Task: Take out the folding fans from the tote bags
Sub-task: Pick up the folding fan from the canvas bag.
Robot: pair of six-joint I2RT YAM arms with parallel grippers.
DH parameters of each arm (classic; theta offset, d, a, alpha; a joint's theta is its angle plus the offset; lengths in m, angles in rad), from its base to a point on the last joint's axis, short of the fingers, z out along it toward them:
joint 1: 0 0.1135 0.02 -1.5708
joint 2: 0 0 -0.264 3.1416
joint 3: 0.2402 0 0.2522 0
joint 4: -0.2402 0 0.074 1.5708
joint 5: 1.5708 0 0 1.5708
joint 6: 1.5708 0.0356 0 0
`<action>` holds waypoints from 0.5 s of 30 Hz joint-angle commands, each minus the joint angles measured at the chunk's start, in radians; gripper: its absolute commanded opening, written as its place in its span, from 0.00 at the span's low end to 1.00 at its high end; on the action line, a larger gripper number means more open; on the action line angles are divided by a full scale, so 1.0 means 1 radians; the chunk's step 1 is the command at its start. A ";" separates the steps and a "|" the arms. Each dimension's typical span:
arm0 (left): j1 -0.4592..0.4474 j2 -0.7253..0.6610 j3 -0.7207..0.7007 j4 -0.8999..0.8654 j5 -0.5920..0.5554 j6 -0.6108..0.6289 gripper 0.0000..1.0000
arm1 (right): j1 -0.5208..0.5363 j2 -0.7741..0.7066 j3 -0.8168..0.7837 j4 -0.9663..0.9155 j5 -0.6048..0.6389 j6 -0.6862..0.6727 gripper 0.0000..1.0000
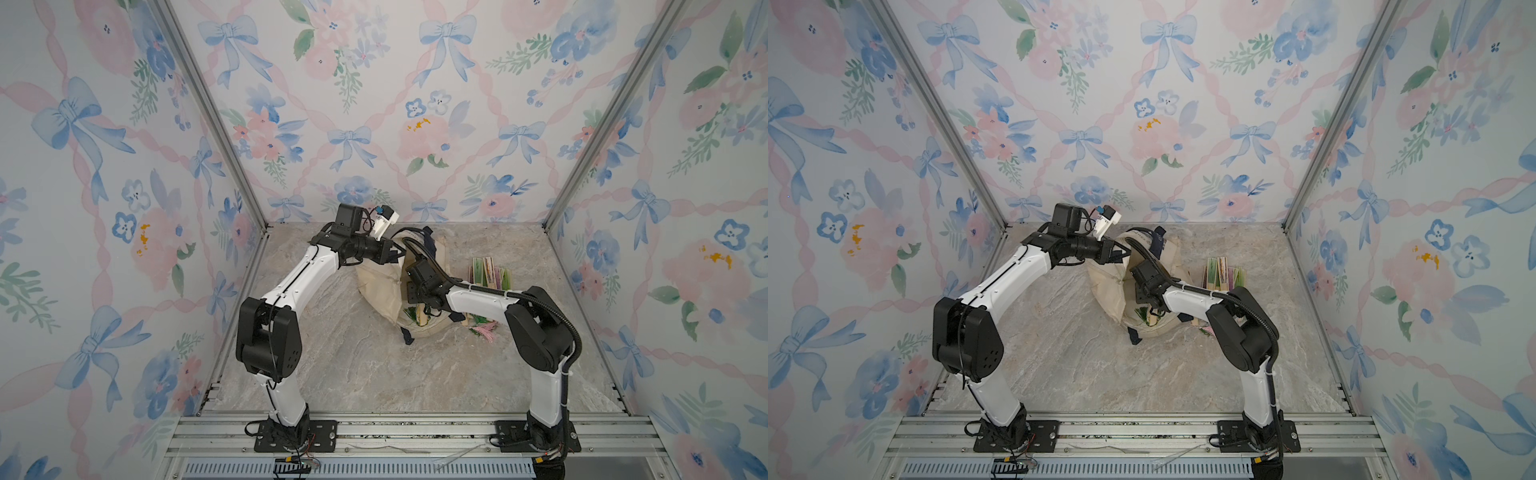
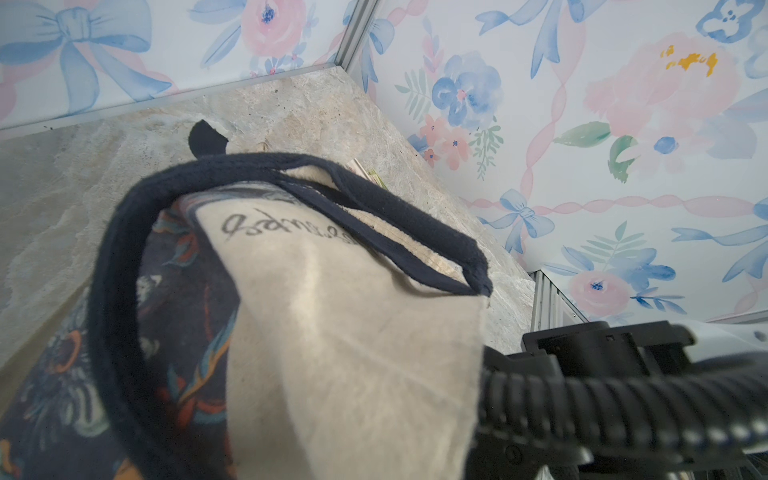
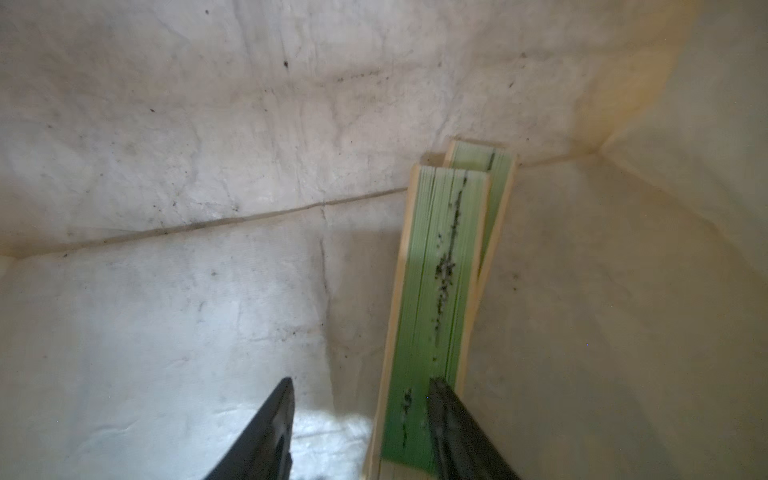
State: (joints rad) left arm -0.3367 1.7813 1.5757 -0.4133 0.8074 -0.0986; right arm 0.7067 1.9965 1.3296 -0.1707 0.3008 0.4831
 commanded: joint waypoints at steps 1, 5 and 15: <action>-0.011 -0.008 0.016 0.027 0.045 0.007 0.00 | -0.011 0.008 0.016 -0.049 0.020 -0.003 0.51; -0.012 -0.004 0.017 0.027 0.044 0.008 0.00 | -0.011 -0.022 -0.001 -0.050 0.041 -0.014 0.51; -0.012 0.003 0.021 0.027 0.041 0.004 0.00 | -0.011 -0.067 -0.033 -0.046 0.071 -0.033 0.50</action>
State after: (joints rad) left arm -0.3401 1.7813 1.5757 -0.4133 0.8078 -0.0986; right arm 0.7063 1.9705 1.3102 -0.1936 0.3492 0.4603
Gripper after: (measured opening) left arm 0.056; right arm 0.500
